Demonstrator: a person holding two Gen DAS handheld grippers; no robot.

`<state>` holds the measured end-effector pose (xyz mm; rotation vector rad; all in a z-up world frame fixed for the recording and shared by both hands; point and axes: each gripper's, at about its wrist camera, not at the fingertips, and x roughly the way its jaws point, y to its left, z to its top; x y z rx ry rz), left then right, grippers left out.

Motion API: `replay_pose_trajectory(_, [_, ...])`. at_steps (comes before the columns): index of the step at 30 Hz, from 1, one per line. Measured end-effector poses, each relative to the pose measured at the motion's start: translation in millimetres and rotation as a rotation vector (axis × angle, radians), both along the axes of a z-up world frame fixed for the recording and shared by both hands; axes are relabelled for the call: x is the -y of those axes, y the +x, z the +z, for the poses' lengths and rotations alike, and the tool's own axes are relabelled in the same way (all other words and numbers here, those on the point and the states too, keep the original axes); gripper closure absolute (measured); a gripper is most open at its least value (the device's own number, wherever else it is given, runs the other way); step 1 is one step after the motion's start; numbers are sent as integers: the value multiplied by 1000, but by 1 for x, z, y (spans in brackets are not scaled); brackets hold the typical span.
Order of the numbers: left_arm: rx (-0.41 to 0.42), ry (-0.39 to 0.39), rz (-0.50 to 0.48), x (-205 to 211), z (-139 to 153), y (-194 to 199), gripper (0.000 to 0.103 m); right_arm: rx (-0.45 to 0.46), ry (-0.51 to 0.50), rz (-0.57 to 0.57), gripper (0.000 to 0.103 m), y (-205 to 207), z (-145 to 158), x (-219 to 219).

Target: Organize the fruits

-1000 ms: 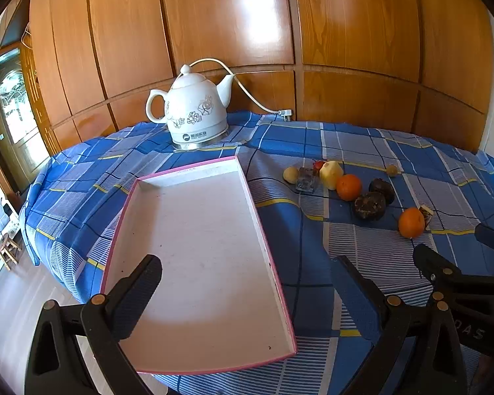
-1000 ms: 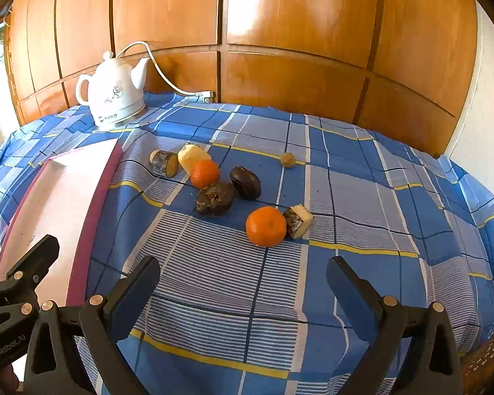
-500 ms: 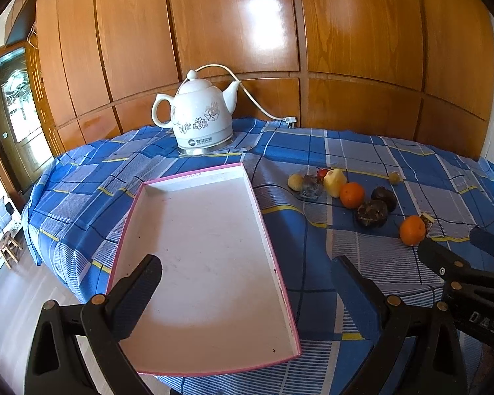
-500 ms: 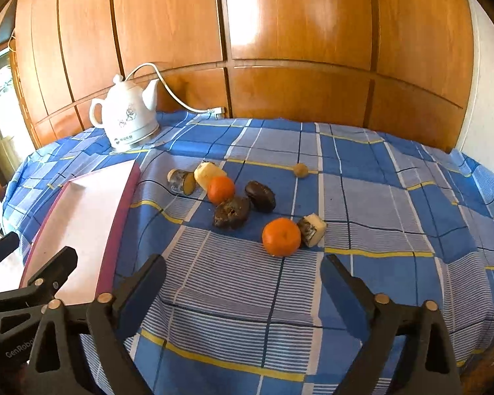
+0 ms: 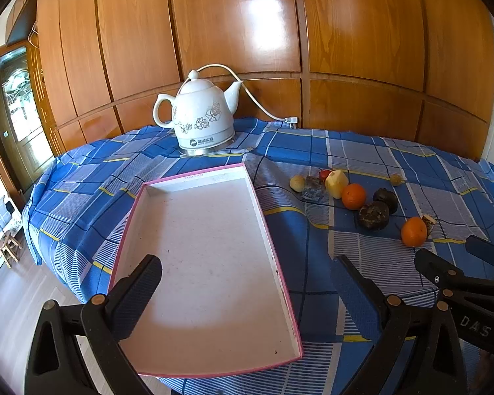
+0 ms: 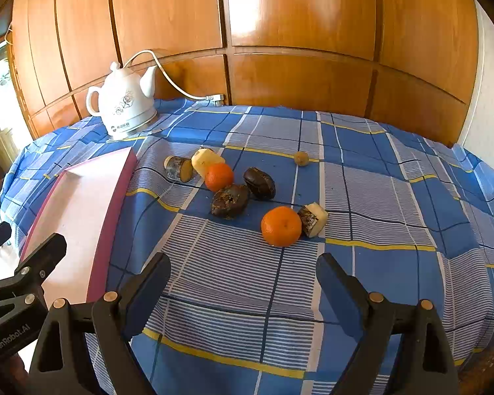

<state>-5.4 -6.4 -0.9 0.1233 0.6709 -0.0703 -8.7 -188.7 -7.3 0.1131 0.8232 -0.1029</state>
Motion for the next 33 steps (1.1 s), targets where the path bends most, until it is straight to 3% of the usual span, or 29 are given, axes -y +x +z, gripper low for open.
replay_pose_trajectory(33, [-26,-6,4,-1,-5,4,0,0,-12,7,12,2,-2,-1])
